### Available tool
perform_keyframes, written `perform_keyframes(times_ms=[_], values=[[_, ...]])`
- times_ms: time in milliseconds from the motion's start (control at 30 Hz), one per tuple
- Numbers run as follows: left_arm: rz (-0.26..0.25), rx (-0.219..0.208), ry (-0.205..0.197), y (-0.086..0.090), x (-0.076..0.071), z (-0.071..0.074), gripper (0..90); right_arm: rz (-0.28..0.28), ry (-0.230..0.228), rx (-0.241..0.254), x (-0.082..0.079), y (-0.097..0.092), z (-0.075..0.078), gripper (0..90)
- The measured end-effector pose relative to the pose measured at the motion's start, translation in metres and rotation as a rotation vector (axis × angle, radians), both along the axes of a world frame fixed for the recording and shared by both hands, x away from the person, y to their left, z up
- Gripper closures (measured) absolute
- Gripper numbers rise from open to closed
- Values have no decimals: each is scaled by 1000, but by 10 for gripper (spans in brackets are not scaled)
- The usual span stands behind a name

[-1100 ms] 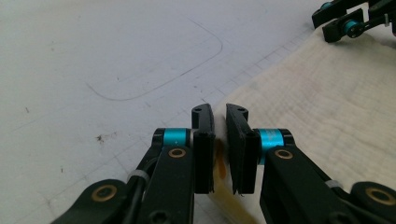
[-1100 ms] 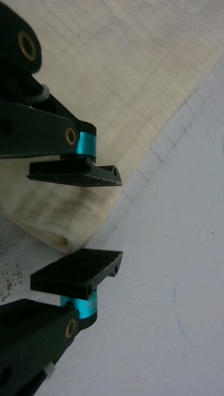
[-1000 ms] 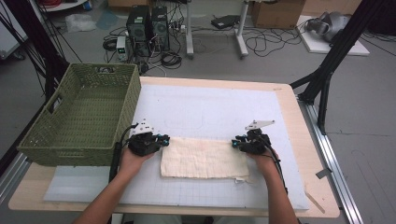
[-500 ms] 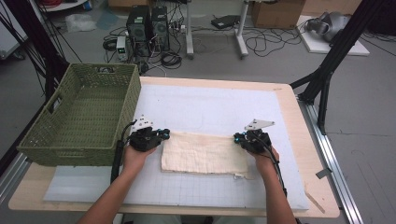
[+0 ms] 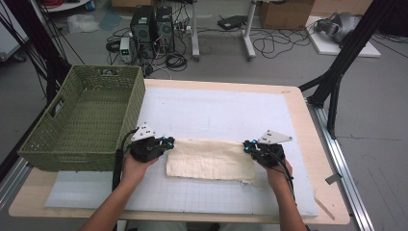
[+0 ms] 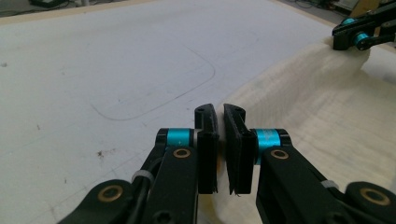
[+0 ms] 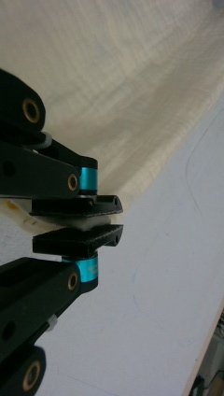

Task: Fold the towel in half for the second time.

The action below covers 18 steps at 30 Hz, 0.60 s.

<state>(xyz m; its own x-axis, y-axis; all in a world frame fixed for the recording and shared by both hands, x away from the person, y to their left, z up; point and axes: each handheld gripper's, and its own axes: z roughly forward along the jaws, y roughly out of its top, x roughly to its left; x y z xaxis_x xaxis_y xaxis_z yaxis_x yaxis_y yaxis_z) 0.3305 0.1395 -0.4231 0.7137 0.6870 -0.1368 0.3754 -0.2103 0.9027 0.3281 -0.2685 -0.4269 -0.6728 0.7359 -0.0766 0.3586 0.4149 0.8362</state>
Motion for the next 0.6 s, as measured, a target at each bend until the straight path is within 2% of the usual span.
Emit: perform_keyframes(times_ms=[67, 233, 433, 600], values=[[-8, -7, -2, 0, -3, 2, 827, 6, -22, 3, -5, -1, 3, 833], [-26, -4, -6, 2, -13, 2, 809, 11, -43, 19, -19, -6, 5, 828], [-41, 17, 9, 3, -19, -3, 814, 26, -56, 50, -35, -10, -1, 826], [-47, 39, 27, 3, -26, -9, 830, 48, -57, 56, -46, -10, 0, 823]])
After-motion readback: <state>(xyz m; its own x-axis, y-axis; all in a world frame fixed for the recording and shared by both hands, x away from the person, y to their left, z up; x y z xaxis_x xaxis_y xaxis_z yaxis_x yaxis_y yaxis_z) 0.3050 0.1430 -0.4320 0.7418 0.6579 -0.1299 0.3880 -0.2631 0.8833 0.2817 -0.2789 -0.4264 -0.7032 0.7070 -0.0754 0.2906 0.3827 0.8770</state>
